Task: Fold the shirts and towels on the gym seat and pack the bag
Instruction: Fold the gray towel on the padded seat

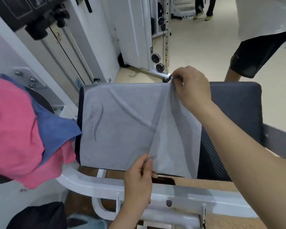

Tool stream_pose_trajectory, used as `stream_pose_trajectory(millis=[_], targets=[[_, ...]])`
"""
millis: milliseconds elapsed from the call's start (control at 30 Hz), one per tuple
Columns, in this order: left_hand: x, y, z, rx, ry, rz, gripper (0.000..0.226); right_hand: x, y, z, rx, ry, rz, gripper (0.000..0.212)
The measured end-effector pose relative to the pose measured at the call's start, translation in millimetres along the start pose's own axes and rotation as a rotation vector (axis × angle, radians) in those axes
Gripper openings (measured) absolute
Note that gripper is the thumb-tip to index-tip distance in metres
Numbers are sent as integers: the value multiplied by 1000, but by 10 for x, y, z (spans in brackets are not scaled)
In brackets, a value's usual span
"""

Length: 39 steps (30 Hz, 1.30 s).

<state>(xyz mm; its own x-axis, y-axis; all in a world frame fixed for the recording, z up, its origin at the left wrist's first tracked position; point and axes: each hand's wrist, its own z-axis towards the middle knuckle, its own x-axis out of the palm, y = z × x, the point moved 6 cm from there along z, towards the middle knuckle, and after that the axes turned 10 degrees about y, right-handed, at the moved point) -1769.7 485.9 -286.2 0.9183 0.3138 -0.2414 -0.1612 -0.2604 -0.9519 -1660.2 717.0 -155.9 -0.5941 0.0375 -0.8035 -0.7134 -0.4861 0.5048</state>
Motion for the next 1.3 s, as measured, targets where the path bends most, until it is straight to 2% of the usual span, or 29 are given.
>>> stream_pose_trajectory(millis=[133,367,633,733,833,1067,1200,1300], targets=[[-523,119,-22,-29,-50,-26,39,343,313,160,-22,-53,28,12],[-1167,312,34,-41,-140,-76,23,838,1004,480,-50,77,389,8],[-1833,739,161,-131,-335,-123,20,1655,1911,818,-258,274,153,18],[-1964,953,276,-198,-321,-61,24,1933,2080,924,-287,364,56,22],[-2024,1108,350,-245,-336,1,16,2144,2125,991,-312,425,5,22],[-2054,1222,388,-283,-447,30,3,2285,2047,1080,-375,365,66,11],[-2040,1187,403,-286,-533,73,10,2326,2031,1167,-285,447,92,13],[-2024,1101,395,-266,-569,132,15,2317,2022,1135,-256,406,120,11]])
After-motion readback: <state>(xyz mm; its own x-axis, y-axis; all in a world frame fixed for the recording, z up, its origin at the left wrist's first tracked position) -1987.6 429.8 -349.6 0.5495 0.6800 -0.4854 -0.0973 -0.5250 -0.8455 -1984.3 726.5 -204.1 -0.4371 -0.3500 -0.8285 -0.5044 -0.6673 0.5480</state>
